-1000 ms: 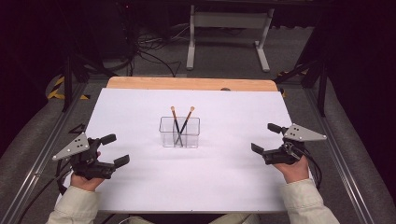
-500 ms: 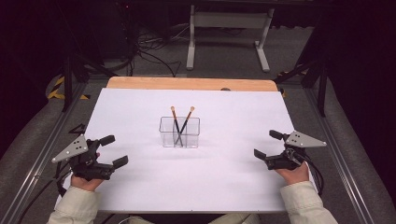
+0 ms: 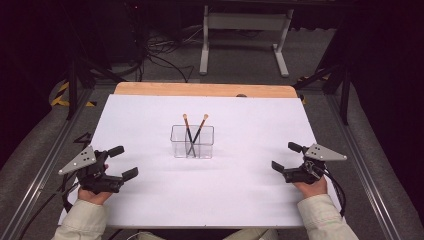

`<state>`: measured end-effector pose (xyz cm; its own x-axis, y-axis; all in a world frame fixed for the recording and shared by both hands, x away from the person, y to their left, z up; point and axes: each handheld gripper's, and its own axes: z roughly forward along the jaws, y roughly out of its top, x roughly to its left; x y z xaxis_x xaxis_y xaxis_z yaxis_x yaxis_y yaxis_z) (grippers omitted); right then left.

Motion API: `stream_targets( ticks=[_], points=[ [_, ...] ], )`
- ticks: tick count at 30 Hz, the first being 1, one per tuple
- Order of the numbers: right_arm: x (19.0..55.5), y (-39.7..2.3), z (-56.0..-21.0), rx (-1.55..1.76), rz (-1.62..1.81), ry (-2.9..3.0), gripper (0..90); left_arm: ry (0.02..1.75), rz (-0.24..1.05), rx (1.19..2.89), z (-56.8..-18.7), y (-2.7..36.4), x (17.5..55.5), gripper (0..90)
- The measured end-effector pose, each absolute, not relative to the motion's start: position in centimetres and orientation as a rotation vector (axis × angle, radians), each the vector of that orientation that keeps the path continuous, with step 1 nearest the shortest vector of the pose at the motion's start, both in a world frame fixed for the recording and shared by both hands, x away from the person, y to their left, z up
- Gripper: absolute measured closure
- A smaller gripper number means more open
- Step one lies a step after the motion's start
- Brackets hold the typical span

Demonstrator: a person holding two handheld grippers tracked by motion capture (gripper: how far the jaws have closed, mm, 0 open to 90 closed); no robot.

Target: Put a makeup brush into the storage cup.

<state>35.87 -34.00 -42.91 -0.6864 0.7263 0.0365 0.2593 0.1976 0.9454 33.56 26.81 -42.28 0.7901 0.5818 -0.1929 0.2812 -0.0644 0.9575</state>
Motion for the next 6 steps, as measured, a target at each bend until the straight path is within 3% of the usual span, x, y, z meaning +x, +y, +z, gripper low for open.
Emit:
stream_targets(
  ticks=[6],
  points=[
    [35.76, -34.04, -42.75, 0.912, 1.508, 2.044, 0.0, 0.693, 0.288, 1.658, -42.33, 26.81, 33.62, 0.5]
  ],
)
